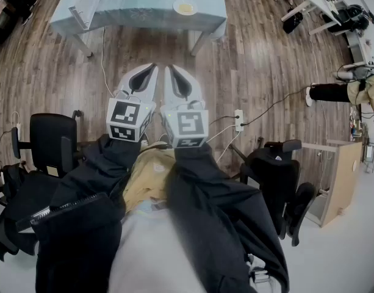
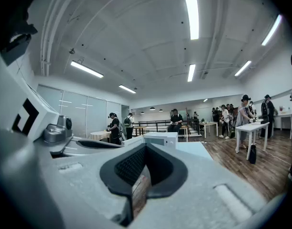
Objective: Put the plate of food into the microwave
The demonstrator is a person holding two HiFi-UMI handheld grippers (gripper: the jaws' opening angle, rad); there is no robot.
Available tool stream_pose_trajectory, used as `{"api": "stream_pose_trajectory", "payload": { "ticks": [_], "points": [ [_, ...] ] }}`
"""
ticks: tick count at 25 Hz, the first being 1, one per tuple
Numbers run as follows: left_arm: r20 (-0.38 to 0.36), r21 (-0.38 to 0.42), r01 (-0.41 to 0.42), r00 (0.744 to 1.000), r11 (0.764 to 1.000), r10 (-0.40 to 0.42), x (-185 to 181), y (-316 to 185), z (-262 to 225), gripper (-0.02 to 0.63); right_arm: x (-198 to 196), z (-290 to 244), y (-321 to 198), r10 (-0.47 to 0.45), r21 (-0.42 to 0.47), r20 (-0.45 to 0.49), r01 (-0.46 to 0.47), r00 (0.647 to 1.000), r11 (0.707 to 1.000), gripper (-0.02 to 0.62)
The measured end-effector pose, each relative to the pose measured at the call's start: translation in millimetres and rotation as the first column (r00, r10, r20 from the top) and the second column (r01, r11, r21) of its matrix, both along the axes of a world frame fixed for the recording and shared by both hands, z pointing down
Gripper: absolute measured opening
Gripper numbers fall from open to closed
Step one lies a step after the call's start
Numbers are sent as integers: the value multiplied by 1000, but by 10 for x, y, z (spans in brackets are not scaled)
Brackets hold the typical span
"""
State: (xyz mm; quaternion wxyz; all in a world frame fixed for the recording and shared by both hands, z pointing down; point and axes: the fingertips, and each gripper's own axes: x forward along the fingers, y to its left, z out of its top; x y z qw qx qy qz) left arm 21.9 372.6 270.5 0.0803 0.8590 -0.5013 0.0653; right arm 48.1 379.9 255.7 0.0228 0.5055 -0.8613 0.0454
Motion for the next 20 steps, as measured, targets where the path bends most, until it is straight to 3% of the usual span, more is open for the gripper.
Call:
{"api": "stream_pose_trajectory", "payload": {
  "ticks": [20],
  "points": [
    [-2, -26, 20, 1000, 999, -20, -3, 87, 107, -3, 5, 79, 82, -24, -19, 11, 24, 1000, 1000, -3]
  ]
}}
